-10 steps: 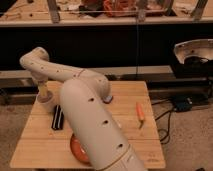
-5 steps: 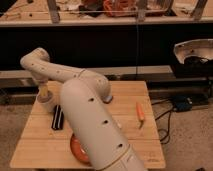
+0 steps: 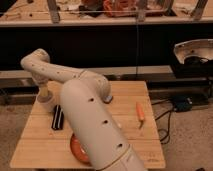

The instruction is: Place the ceramic cup in the ceramic bowl

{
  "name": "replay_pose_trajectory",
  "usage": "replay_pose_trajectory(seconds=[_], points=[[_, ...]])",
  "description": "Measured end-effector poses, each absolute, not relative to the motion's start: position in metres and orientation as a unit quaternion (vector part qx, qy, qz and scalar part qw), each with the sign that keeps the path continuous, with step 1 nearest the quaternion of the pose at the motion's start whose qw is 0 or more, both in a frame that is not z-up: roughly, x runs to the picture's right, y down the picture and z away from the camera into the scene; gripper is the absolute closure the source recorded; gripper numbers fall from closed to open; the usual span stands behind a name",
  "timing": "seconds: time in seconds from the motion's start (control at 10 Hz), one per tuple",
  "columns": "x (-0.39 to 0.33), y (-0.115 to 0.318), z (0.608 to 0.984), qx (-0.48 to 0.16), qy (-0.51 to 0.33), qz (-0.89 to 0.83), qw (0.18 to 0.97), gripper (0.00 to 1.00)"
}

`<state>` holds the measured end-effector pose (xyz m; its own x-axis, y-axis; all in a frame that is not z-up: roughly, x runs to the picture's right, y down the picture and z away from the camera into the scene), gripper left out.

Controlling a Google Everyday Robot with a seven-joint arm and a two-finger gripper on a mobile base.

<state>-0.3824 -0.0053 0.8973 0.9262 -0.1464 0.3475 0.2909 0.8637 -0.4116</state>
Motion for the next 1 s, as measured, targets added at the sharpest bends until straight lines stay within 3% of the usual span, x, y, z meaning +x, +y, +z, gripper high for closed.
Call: replay_pose_trajectory(seconds=[0.2,0.5,0.6,0.7,1.0], points=[[-0.384,-0.003,0.898,-0.234,-0.156,-0.116,0.953,0.62],[-0.383,-0.001,0.898,-0.232,-0.155,-0.119,0.953,0.8],[-0.381,-0.001,0.891,-0.232,-0.154,-0.119,0.953,0.92],[-0.378,-0.003,0.887,-0.229,-0.152,-0.119,0.954,0.97],[-0.378,-0.001,0.884,-0.226,-0.151,-0.121,0.955,0.97]])
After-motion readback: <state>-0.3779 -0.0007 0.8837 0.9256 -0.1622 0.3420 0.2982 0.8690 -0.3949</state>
